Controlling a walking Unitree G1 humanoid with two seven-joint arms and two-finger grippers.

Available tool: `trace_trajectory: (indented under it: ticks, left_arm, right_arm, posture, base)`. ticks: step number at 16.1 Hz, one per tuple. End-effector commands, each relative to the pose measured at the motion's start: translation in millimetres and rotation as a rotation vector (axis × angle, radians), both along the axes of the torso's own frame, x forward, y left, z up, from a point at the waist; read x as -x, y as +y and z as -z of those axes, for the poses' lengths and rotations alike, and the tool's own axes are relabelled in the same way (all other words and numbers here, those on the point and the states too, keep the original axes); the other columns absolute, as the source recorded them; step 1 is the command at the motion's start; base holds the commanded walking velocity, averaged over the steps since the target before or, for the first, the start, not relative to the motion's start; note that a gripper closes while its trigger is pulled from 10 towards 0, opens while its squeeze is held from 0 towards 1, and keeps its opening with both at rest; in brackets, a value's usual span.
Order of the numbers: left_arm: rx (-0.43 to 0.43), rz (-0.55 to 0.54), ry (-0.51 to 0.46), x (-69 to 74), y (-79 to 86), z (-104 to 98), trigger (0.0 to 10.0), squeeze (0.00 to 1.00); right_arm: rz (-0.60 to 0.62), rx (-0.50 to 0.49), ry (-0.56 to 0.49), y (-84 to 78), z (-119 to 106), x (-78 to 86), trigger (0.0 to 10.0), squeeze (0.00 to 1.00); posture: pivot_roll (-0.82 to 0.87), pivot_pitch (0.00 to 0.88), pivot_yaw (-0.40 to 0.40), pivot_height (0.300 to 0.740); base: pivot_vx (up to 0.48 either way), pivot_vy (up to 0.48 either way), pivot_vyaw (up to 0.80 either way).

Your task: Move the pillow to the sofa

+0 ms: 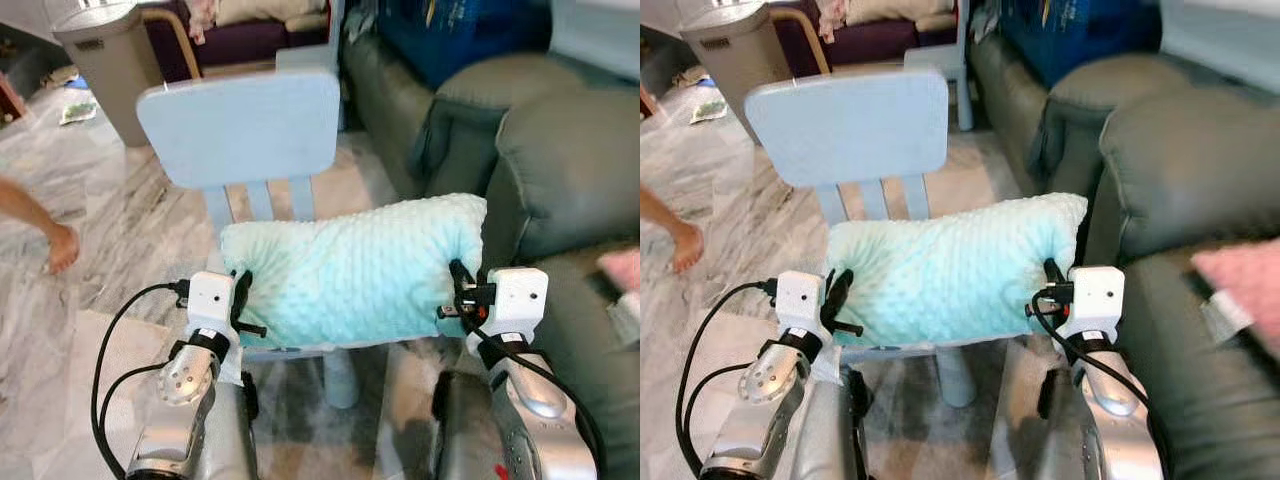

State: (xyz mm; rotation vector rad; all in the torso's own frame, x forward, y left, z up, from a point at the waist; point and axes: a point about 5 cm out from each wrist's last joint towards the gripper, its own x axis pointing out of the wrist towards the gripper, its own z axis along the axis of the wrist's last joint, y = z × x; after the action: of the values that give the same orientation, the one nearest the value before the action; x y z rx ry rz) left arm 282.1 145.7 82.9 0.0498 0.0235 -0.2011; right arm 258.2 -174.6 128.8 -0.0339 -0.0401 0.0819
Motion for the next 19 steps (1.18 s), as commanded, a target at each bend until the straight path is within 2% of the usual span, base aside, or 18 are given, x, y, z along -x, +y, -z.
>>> trace_trajectory:
  ticks: [1, 11, 16, 19]
  left_arm:
    - [-0.008, -0.019, -0.025, -1.2, 3.7, -6, 10.0, 0.00]
    - [-0.002, -0.042, -0.045, -7.7, 1.3, -10, 10.0, 0.00]
    - [-0.005, -0.015, -0.063, -12.3, -2.0, -15, 10.0, 0.00]
    - [-0.021, -0.010, -0.064, -14.1, -1.8, -15, 10.0, 0.00]
  right_arm:
    - [-0.029, -0.002, -0.049, 5.9, -13, -3.1, 10.0, 0.00]
    - [-0.052, -0.002, -0.078, 7.5, -24, -12.2, 10.0, 0.00]
    - [-0.040, -0.013, -0.091, 7.9, -26, -13.6, 10.0, 0.00]
    - [-0.035, -0.014, -0.097, 7.3, -28, -14.7, 10.0, 0.00]
  posture:
    - [-0.18, 0.031, 0.067, 0.547]
    - [-0.18, 0.019, 0.062, 0.672]
    - [-0.18, 0.009, 0.076, 0.732]
    - [-0.18, 0.006, 0.079, 0.740]
  base:
    - [0.000, 0.000, 0.00]
    - [0.000, 0.000, 0.00]
    - [0.000, 0.000, 0.00]
    - [0.000, 0.000, 0.00]
